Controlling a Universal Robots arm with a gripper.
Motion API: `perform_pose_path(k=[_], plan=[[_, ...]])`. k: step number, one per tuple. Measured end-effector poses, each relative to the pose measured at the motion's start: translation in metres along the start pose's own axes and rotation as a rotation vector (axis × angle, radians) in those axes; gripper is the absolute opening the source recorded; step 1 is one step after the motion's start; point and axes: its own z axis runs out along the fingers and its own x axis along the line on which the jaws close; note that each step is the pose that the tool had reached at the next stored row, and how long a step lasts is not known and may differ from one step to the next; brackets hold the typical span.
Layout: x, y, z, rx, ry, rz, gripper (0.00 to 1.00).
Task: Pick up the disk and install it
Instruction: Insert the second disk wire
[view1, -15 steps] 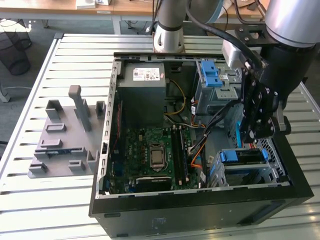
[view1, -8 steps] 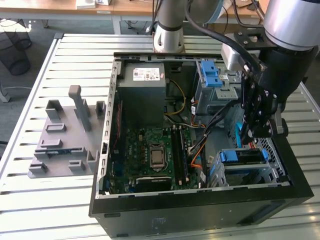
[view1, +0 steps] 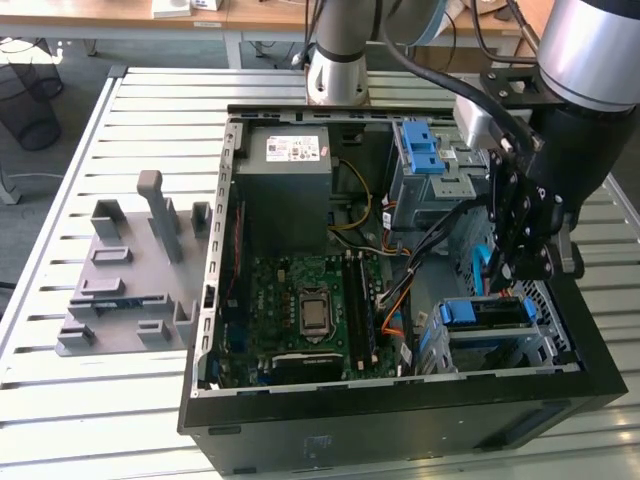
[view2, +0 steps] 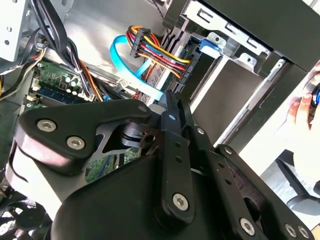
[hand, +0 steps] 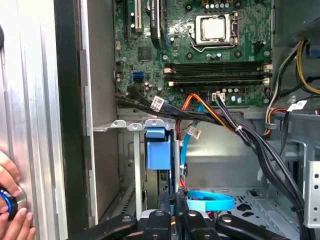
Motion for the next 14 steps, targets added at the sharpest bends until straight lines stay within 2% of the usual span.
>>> perform_pose_path(k=[3, 7, 9, 12, 14], plan=[[0.0001, 0.0002, 0.0037, -0.0019, -0.0021, 0.000, 0.16], [0.0001, 0.0001, 0.0037, -0.0021, -0.0020, 0.000, 0.16], [0.0000, -0.0010, 0.0040, -0.0074, -0.0021, -0.001, 0.16], [0.0001, -0.0035, 0.0056, -0.0256, -0.0019, -0.002, 0.16], [0.0005, -0.0041, 0.0072, -0.0312, -0.0042, -0.002, 0.16]])
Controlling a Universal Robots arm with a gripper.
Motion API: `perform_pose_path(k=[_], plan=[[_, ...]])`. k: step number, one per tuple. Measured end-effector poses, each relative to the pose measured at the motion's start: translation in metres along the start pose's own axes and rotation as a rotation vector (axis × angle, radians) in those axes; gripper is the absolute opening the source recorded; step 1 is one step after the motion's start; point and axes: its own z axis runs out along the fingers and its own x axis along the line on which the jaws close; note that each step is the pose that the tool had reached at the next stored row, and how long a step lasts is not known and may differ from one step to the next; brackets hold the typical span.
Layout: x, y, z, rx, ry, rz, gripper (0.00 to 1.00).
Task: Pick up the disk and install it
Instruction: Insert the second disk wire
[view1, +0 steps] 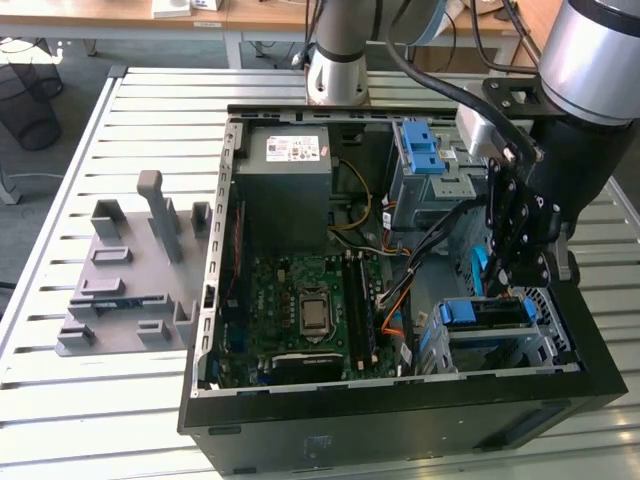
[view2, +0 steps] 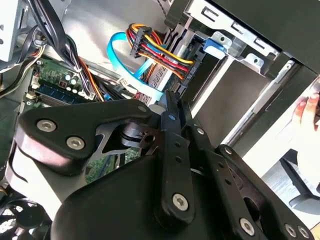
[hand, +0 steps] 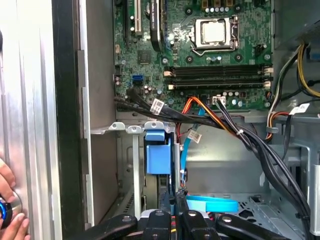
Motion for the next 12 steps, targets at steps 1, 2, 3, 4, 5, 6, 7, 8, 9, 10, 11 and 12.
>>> perform_pose_path(k=[1, 2, 3, 4, 5, 6, 7, 8, 9, 10, 11, 12], plan=[[0.0010, -0.0001, 0.0010, -0.0008, -0.0032, 0.000, 0.16], [0.0024, -0.0001, 0.0023, -0.0010, -0.0069, 0.000, 0.16], [0.0034, -0.0001, 0.0036, -0.0013, -0.0109, 0.000, 0.16], [0.0036, -0.0002, 0.0047, -0.0015, -0.0156, 0.000, 0.16], [0.0035, -0.0005, 0.0059, -0.0022, -0.0191, 0.000, 0.16], [0.0034, -0.0010, 0.0070, -0.0035, -0.0223, 0.000, 0.16], [0.0034, -0.0015, 0.0078, -0.0053, -0.0261, 0.001, 0.16], [0.0034, -0.0019, 0.0084, -0.0068, -0.0303, 0.001, 0.16], [0.0035, -0.0023, 0.0089, -0.0080, -0.0332, 0.001, 0.16], [0.0037, -0.0027, 0.0092, -0.0088, -0.0350, 0.001, 0.16], [0.0040, -0.0028, 0.0094, -0.0090, -0.0351, 0.001, 0.16], [0.0042, -0.0028, 0.0095, -0.0091, -0.0352, 0.001, 0.16]])
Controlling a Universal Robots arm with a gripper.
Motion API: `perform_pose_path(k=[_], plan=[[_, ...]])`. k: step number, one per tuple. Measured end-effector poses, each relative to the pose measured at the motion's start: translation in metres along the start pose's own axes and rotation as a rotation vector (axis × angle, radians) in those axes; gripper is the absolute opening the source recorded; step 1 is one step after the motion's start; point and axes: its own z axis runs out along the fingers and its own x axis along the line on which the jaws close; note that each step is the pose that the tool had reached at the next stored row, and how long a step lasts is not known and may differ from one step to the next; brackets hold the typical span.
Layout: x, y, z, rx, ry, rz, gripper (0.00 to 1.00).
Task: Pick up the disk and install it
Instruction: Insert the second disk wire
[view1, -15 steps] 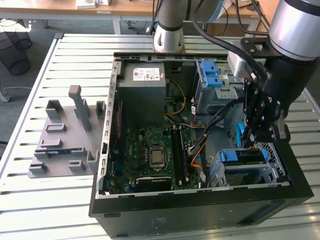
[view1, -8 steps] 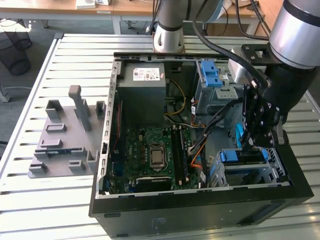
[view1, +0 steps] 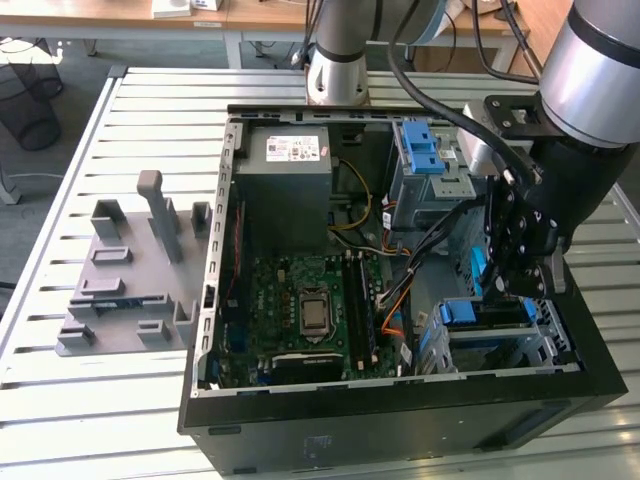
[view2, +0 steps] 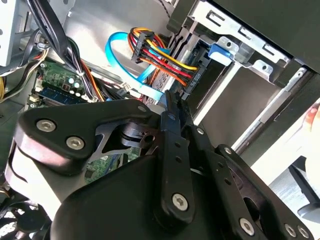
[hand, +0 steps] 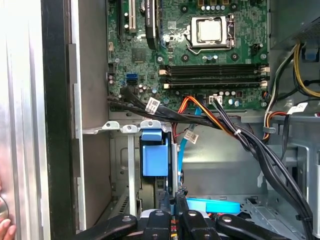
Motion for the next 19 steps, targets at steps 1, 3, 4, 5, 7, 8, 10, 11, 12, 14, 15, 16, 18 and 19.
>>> perform_pose_path(k=[1, 3, 4, 5, 7, 8, 10, 11, 12, 14, 15, 16, 18, 19], plan=[[0.0000, 0.0000, 0.0000, 0.0000, -0.0001, 0.000, 0.16], [0.0002, -0.0001, 0.0000, 0.0000, -0.0001, 0.000, 0.16], [0.0008, -0.0002, 0.0001, 0.0000, -0.0001, 0.000, 0.16], [0.0014, -0.0003, 0.0003, 0.0000, -0.0002, 0.000, 0.16], [0.0023, -0.0005, 0.0007, 0.0000, -0.0001, 0.000, 0.16], [0.0026, -0.0008, 0.0009, -0.0001, -0.0002, 0.000, 0.16], [0.0035, -0.0012, 0.0010, -0.0001, -0.0001, 0.000, 0.16], [0.0040, -0.0014, 0.0011, -0.0001, -0.0002, 0.000, 0.16], [0.0045, -0.0018, 0.0011, -0.0002, -0.0002, 0.000, 0.16], [0.0049, -0.0027, 0.0014, -0.0004, -0.0005, 0.000, 0.16], [0.0049, -0.0033, 0.0015, -0.0006, -0.0004, 0.000, 0.16], [0.0049, -0.0037, 0.0015, -0.0007, -0.0004, 0.000, 0.16], [0.0050, -0.0040, 0.0018, -0.0008, -0.0005, 0.001, 0.16], [0.0051, -0.0040, 0.0019, -0.0009, -0.0007, 0.001, 0.16]])
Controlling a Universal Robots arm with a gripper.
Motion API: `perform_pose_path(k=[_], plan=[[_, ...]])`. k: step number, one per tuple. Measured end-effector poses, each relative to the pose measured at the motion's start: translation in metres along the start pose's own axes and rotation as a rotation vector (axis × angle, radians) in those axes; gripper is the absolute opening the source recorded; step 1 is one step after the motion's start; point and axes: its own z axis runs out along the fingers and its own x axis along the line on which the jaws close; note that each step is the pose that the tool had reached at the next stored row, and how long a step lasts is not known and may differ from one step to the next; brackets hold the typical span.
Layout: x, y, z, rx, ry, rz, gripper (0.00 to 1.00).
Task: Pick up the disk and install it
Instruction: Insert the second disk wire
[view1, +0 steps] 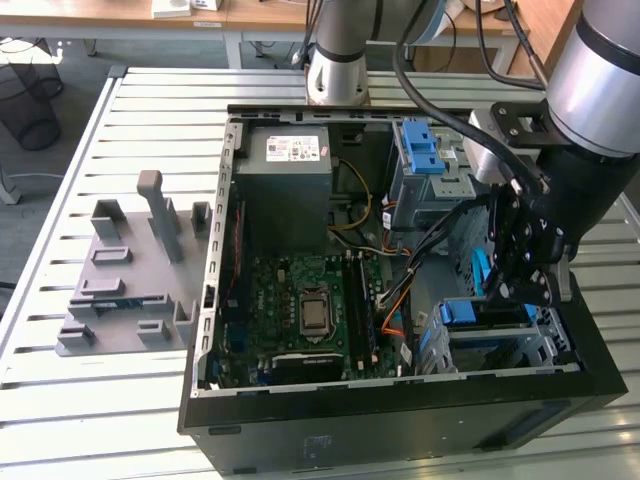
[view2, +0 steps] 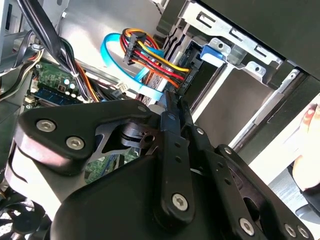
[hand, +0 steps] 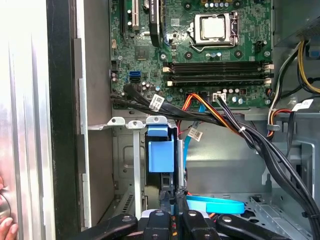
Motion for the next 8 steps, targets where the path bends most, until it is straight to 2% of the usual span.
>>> perform_pose_path(k=[8], plan=[[0.0011, -0.0005, 0.0019, 0.0000, -0.0003, 0.000, 0.16]])
